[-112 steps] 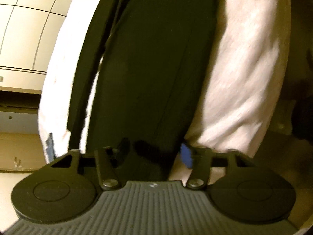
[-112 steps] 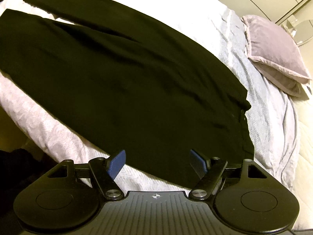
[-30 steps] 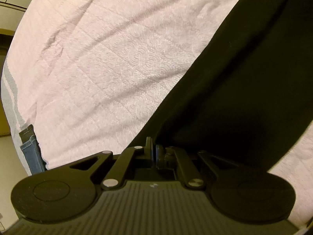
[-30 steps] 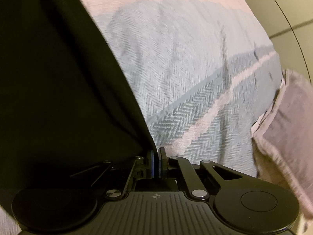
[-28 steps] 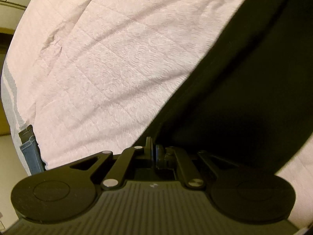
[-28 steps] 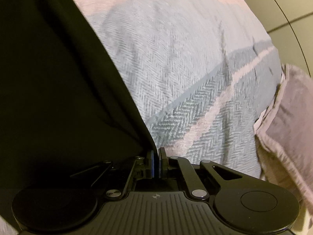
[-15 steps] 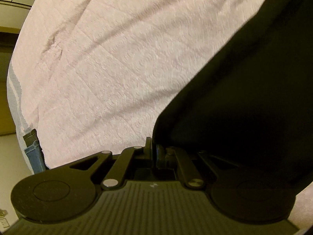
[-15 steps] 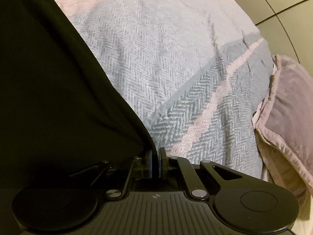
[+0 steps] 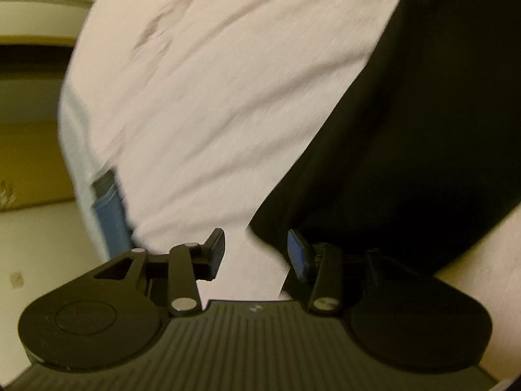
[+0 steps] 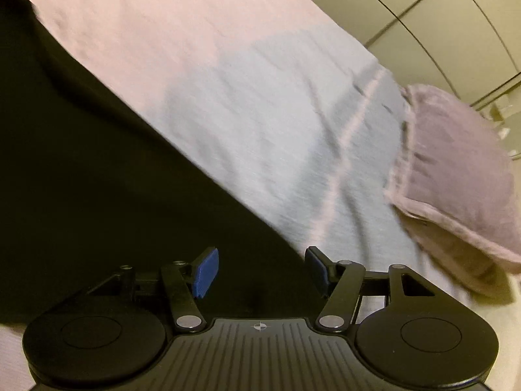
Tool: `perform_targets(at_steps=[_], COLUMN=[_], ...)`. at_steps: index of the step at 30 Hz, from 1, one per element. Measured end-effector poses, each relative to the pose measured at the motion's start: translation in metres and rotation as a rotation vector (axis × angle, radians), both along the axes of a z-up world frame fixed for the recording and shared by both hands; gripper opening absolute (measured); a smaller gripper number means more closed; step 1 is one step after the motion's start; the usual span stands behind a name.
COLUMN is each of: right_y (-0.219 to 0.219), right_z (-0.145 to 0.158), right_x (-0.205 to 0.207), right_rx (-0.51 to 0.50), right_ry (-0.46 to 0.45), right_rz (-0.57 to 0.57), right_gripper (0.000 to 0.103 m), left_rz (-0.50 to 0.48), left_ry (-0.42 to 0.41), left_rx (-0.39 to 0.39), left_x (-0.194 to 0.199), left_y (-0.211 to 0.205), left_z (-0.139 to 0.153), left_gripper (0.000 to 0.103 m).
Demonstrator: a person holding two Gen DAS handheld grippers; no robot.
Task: Fold clothes
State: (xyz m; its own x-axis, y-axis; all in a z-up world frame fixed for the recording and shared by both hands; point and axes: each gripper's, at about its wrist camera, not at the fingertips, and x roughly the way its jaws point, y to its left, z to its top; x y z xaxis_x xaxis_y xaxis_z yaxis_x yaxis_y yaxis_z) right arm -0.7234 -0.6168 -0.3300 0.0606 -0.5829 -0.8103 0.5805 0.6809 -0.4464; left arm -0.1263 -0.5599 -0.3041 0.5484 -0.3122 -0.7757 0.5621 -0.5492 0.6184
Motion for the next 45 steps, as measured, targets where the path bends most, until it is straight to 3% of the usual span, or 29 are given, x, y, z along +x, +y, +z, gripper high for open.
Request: perform_targets(at_steps=[5, 9, 14, 18, 21, 25, 28, 33, 36, 40, 42, 43, 44, 45], right_y=[0.059, 0.095, 0.136, 0.170, 0.188, 0.212, 0.218, 0.219, 0.219, 0.222, 0.222, 0.223, 0.223, 0.223], right_z=[0.011, 0.016, 0.017, 0.017, 0.015, 0.014, 0.014, 0.010, 0.010, 0.001, -0.005, -0.008, -0.011, -0.013], right_x=[0.045, 0.083, 0.142, 0.192, 0.230, 0.281, 0.308, 0.334, 0.342, 0.344, 0.342, 0.342, 0.341, 0.340], right_rx=[0.048, 0.093, 0.120, 0.109, 0.130, 0.143, 0.144, 0.163, 0.180, 0.205, 0.216, 0.222, 0.227, 0.233], right_ry=[-0.097, -0.164, -0.170, -0.120, -0.104, -0.075, -0.077, -0.104, -0.108, -0.087, -0.074, -0.067, -0.060, -0.054], right_rz=[0.082, 0.064, 0.015, -0.035, -0.067, 0.001, 0.031, 0.006, 0.013, 0.018, 0.010, 0.006, 0.002, -0.002], right_gripper=[0.062, 0.062, 0.062, 0.062, 0.062, 0.062, 0.062, 0.062, 0.062, 0.062, 0.062, 0.062, 0.062, 0.062], left_rz=[0.046, -0.051, -0.189, -0.114, 0.024, 0.195, 0.197, 0.055, -0.106, -0.419, -0.528, -0.579, -0.628, -0.654], left_ry=[0.002, 0.122, 0.301, 0.487, 0.596, 0.616, 0.605, 0.676, 0.718, 0.634, 0.545, 0.496, 0.448, 0.409], left_rx=[-0.037, -0.049, -0.062, -0.120, -0.200, -0.312, -0.312, -0.193, -0.140, -0.109, -0.078, -0.061, -0.044, -0.027], left_x=[0.036, 0.037, 0.033, 0.062, 0.098, 0.152, 0.183, 0.187, 0.169, 0.130, 0.118, 0.112, 0.106, 0.103], left_y=[0.042, 0.084, 0.120, 0.101, 0.069, 0.042, 0.044, 0.078, 0.100, 0.132, 0.142, 0.146, 0.151, 0.152], left_z=[0.022, 0.019, -0.003, -0.022, -0.018, 0.002, 0.013, 0.014, 0.009, 0.002, -0.013, -0.021, -0.029, -0.036], left_gripper=[0.039, 0.039, 0.045, 0.045, 0.046, 0.043, 0.043, 0.043, 0.043, 0.048, 0.048, 0.045, 0.028, 0.020])
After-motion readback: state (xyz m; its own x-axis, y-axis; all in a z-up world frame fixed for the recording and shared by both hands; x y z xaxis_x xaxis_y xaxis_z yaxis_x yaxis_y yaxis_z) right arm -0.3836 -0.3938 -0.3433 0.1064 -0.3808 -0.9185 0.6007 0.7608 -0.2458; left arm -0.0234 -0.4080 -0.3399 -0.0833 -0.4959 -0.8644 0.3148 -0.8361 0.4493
